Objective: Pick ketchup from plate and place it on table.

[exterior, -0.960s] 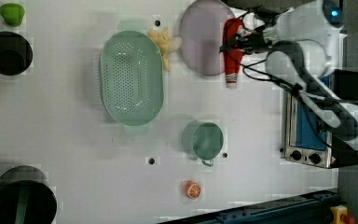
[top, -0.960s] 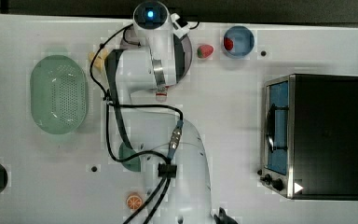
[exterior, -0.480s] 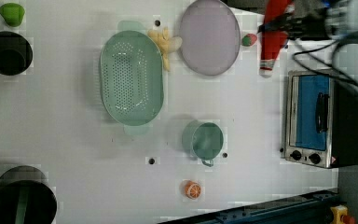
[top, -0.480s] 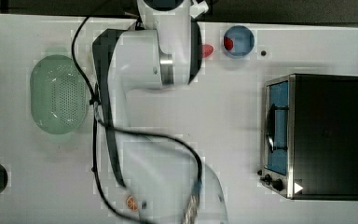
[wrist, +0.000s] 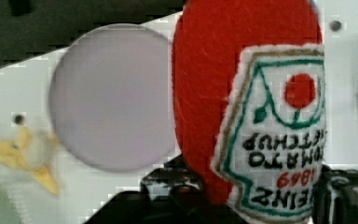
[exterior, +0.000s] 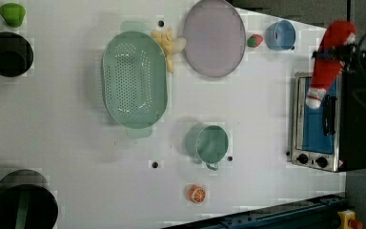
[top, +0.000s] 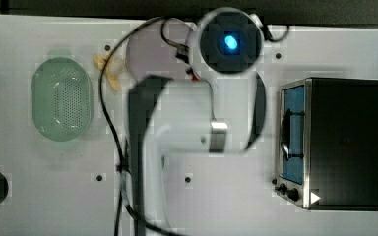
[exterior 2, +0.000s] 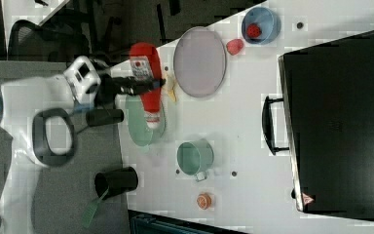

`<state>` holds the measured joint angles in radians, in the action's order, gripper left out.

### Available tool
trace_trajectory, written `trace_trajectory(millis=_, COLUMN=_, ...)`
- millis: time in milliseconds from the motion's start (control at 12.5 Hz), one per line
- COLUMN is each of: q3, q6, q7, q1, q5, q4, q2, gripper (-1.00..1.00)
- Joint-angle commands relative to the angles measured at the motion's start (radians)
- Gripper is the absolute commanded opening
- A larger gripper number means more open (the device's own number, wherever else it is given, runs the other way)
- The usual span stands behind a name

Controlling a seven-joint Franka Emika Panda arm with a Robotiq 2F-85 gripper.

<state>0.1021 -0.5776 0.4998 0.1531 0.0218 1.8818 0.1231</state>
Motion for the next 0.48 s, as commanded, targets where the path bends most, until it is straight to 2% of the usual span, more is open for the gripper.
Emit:
trace_trajectory(millis=80, q3=0.006, q6=-0.034, q7=0.017, q1=0.007, q5=-0.011, q4=0.198, q2=-0.031, gripper=0.19)
trace_trajectory(millis=480, q3=-0.004, q6=-0.221, q7=0.017, q1=0.007, q5=-0.011, q4=0.444, q2=-0.035, gripper=0.19)
